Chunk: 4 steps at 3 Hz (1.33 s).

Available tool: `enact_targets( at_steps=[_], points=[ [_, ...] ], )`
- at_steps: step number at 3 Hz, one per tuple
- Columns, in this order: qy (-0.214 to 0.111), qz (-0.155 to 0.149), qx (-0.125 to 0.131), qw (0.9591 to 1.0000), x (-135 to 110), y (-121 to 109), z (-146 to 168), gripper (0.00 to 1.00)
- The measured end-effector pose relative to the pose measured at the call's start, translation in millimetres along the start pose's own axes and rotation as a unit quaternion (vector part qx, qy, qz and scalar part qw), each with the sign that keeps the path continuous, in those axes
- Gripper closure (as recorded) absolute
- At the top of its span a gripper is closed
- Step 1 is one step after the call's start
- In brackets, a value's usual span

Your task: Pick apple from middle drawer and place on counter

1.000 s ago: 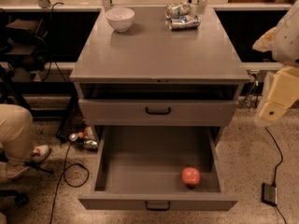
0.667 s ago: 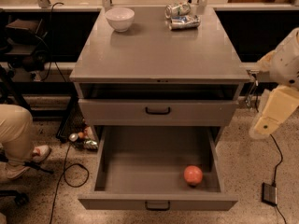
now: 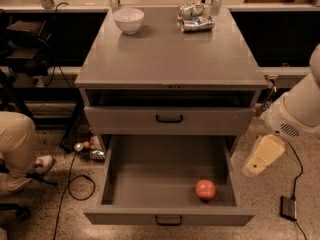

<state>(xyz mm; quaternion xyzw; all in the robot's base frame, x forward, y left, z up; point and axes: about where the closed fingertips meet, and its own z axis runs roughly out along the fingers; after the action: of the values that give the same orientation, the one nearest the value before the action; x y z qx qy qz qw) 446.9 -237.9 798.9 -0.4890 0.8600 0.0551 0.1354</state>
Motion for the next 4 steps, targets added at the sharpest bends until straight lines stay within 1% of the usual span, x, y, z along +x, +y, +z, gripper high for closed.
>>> enact_targets(
  at_steps=[1, 2, 3, 4],
  points=[
    [0.001, 0.057, -0.012, 0.9983, 13.0, -3.1, 72.0, 0.0],
    [0.001, 0.056, -0.012, 0.9983, 13.0, -3.0, 71.8, 0.0],
    [0.007, 0.07, -0.022, 0.9973, 12.7, -0.8, 88.8, 0.0],
    [0.016, 0.103, -0.047, 0.9935, 14.5, 1.4, 138.7, 0.0]
  ],
)
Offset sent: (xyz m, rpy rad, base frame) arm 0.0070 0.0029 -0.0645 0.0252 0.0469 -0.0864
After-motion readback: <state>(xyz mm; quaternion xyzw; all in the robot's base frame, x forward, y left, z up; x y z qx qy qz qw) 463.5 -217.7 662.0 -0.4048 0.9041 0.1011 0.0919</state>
